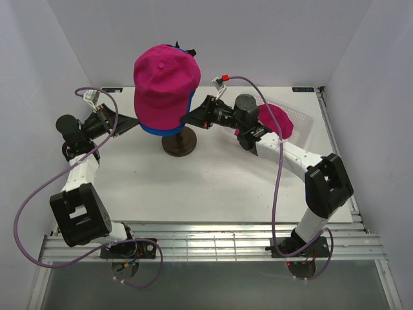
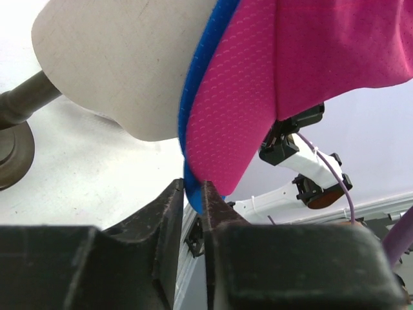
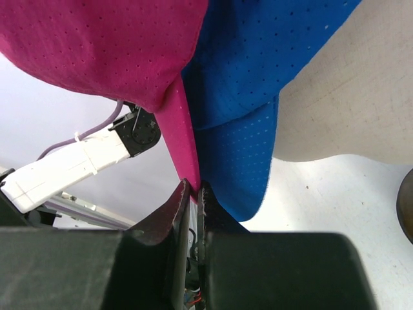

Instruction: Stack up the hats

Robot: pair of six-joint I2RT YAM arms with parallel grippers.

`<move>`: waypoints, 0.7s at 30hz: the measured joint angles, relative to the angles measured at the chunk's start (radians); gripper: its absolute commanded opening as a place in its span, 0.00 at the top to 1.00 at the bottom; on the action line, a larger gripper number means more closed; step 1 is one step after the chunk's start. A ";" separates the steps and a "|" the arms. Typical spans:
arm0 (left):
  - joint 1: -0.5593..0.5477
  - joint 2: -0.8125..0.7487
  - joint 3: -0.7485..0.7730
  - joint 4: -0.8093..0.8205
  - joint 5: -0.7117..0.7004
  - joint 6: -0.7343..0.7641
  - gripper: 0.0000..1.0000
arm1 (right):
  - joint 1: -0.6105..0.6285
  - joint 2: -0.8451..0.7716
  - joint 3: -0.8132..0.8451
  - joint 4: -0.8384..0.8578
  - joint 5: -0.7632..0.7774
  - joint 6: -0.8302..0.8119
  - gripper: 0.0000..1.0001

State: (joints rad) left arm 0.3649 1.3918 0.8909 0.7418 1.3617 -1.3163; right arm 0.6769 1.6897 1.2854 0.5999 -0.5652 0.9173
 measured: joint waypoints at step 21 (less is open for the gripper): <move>0.013 -0.023 0.001 -0.005 0.032 0.060 0.41 | -0.002 0.000 0.011 -0.051 -0.014 -0.030 0.92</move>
State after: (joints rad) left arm 0.3775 1.3685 0.8921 0.7372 1.3941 -1.2568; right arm 0.6754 1.6901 1.2961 0.5488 -0.5797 0.8875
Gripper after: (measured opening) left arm 0.584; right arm 0.088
